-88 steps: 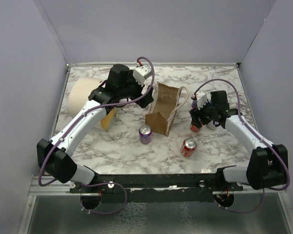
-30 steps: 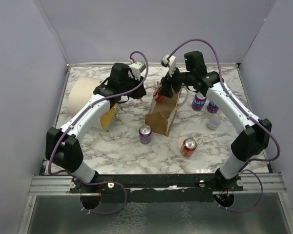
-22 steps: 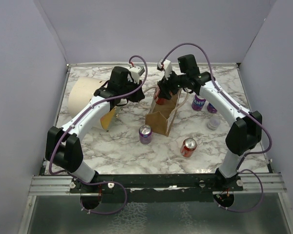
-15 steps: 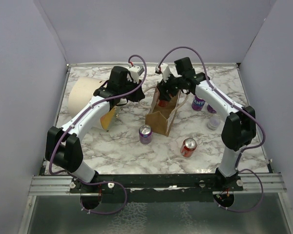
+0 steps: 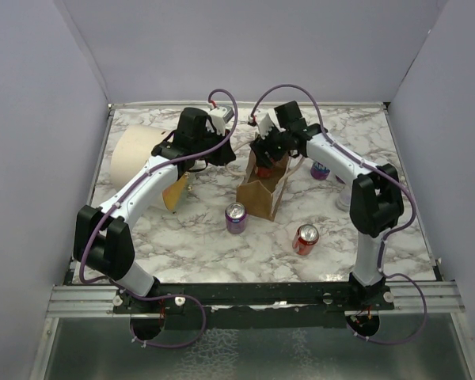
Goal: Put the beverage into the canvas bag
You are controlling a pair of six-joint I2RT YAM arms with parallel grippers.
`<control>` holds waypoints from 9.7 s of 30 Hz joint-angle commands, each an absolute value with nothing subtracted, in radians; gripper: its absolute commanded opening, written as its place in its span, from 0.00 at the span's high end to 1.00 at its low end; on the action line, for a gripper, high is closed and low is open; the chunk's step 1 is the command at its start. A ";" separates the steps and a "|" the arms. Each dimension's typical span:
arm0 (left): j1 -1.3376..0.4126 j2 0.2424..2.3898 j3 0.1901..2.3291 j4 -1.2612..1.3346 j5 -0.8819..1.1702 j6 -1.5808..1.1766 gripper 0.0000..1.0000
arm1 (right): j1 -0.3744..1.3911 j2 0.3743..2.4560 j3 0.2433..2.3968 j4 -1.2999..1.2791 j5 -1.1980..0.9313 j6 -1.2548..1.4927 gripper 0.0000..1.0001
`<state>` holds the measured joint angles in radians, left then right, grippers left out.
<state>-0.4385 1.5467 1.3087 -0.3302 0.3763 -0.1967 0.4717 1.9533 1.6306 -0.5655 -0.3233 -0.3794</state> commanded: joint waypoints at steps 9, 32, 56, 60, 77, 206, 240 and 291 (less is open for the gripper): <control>-0.436 1.524 1.269 -0.297 0.417 -0.221 1.00 | 0.479 1.974 1.601 -0.353 -0.235 -0.259 0.71; -0.436 1.506 1.251 -0.280 0.427 -0.226 1.00 | 0.478 2.036 1.647 -0.398 -0.219 -0.240 0.30; -0.436 1.535 1.275 -0.293 0.415 -0.248 1.00 | 0.478 1.860 1.712 -0.525 -0.324 -0.274 0.08; -0.436 1.542 1.282 -0.291 0.428 -0.254 1.00 | 0.479 1.781 1.698 -0.554 -0.375 -0.303 0.08; -0.436 1.565 1.288 -0.262 0.511 -0.262 1.00 | 0.478 1.200 1.218 -0.867 -0.645 -0.724 0.06; -0.443 1.579 1.265 -0.251 0.509 -0.232 1.00 | 0.506 1.846 1.500 -0.497 -0.317 -0.172 0.71; -0.444 1.572 1.253 -0.245 0.517 -0.230 1.00 | 0.535 1.920 1.490 -0.449 -0.319 -0.087 0.44; -0.444 1.546 1.245 -0.248 0.515 -0.219 1.00 | 0.535 1.551 1.551 -0.557 -0.199 -0.243 0.19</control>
<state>-0.4400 1.5768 1.2549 -0.2630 0.5106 -0.2264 0.5289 1.6341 1.5288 -0.5419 -0.2607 -0.1963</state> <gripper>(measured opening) 0.116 0.814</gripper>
